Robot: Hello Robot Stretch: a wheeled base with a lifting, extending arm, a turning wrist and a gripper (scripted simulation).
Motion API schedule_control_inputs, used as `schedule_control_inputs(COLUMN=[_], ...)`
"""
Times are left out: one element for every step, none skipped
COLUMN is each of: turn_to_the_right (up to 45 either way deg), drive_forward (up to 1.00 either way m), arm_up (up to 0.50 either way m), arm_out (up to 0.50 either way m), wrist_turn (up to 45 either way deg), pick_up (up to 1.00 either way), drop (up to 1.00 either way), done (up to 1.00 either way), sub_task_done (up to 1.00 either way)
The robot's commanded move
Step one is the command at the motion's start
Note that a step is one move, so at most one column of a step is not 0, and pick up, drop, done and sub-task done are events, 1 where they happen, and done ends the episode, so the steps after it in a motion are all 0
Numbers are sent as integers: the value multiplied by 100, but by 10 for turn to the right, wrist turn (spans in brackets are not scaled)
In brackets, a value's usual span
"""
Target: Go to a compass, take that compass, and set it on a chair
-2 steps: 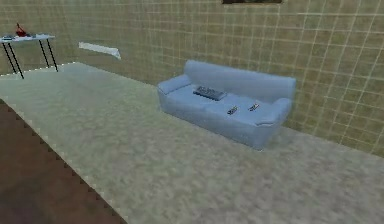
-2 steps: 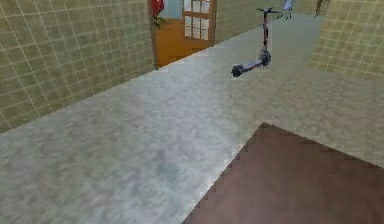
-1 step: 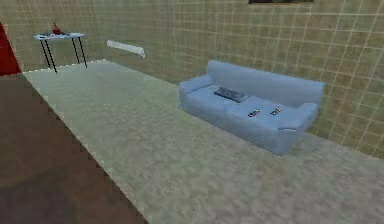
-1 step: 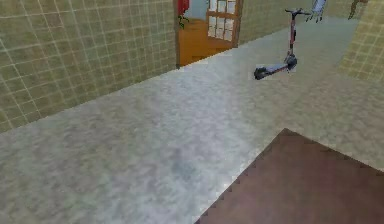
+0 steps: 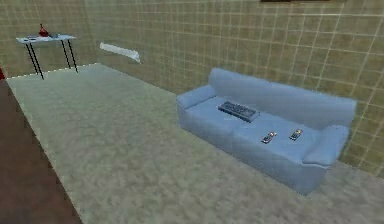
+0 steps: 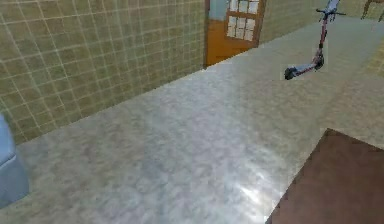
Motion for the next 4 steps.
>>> schedule_control_inputs(turn_to_the_right=[-450,0,0,-120], drive_forward=[0,100,80,0], arm_up=[0,0,0,0], arm_out=[0,0,0,0], wrist_turn=[0,0,0,0], pick_up=[0,0,0,0], drop=[0,0,0,0], done=[0,0,0,0], sub_task_done=[0,0,0,0])
